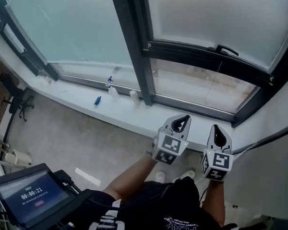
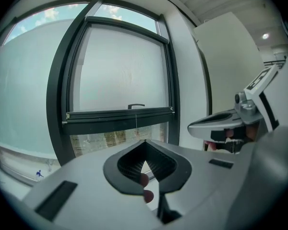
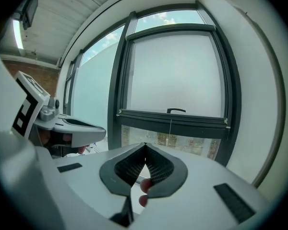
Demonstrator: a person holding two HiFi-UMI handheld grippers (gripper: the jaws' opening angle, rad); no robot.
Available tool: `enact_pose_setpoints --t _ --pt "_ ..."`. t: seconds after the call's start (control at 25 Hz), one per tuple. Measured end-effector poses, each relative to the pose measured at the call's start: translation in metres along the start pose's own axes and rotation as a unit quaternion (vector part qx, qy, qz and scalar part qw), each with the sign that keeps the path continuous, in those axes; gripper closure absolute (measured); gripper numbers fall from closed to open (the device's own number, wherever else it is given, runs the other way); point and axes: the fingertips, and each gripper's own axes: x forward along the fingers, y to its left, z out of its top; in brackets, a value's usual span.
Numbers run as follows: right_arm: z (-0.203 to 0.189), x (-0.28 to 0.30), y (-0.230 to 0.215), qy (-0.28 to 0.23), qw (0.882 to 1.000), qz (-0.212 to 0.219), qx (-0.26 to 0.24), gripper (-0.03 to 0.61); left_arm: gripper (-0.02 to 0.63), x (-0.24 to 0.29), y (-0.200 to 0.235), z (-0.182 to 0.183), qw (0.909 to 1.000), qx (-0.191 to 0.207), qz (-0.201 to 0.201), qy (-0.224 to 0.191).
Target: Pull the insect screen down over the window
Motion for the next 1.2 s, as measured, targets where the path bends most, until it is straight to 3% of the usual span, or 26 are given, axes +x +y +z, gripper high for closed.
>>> enact_pose_setpoints --t 0.36,0.88,1.08,1.2 --pt "-0.013 -0.052 -0.004 -0.019 1.0 0.0 -0.002 0.574 0.611 -0.035 -0.038 -0.004 0.9998 0.004 0.021 -0.007" --pt "-0.061 -0.161 -0.045 -0.036 0.999 -0.012 0.0 0.574 0.611 -0.077 -0.15 -0.015 0.9989 0.006 0.034 -0.031" --pt "-0.057 -0.157 -0.045 -0.033 0.999 -0.003 -0.004 0.574 0.611 -0.079 -0.144 -0.019 0.9983 -0.006 0.054 -0.022" --pt "-0.061 -0.149 -0.034 -0.023 1.0 0.021 0.001 0.574 0.611 -0.083 -0.138 -0.021 0.9969 -0.034 0.068 -0.016"
